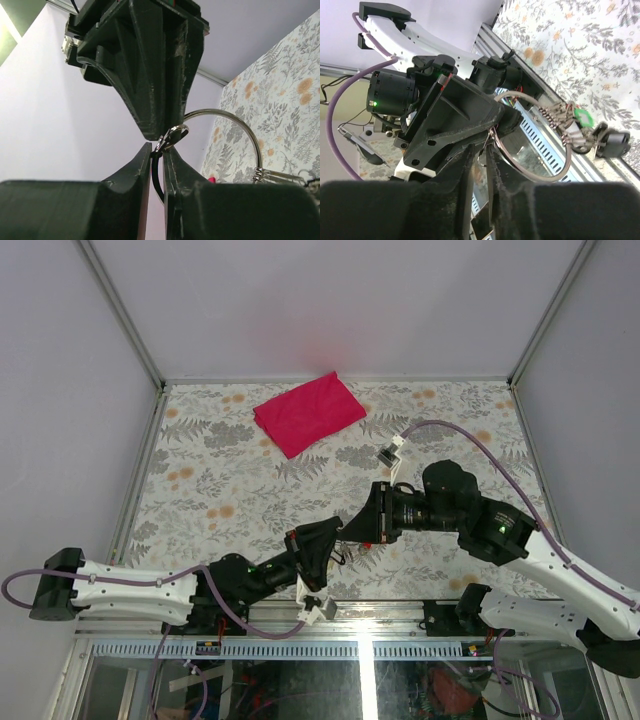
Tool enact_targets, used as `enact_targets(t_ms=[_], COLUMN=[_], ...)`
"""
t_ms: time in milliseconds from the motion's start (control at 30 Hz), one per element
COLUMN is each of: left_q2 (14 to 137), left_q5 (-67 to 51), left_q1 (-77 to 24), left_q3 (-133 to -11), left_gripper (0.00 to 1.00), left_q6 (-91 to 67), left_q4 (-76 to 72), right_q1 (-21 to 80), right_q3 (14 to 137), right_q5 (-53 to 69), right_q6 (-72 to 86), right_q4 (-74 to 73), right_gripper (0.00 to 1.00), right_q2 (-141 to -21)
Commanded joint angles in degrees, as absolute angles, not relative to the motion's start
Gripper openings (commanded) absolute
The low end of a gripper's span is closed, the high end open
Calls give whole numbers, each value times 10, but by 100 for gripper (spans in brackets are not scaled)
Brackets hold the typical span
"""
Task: Put the keys on the keyring
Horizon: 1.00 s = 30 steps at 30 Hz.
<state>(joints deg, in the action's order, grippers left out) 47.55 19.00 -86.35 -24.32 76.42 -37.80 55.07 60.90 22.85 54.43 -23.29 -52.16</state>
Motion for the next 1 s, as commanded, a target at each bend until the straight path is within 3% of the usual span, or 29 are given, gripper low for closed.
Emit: enact_targets(t_ms=[0,267,633,967], left_q2=[474,479,495,514], left_q5=[218,256,358,393], left_q1=[-876,-885,-887,-887], left_q3=[-260,-282,-412,-478], left_gripper=[0,0,0,0], left_q6=[735,655,356,221], left_q4=[-444,-419,-205,-73], right_q1=[548,549,548,549], right_q3=[642,645,606,748], right_q5=[209,159,55,44], right_q6=[520,462,148,160], right_q4=[-198,-178,-98,-255], right_gripper=[25,38,41,41], right_q2=[-500,-461,-347,-450])
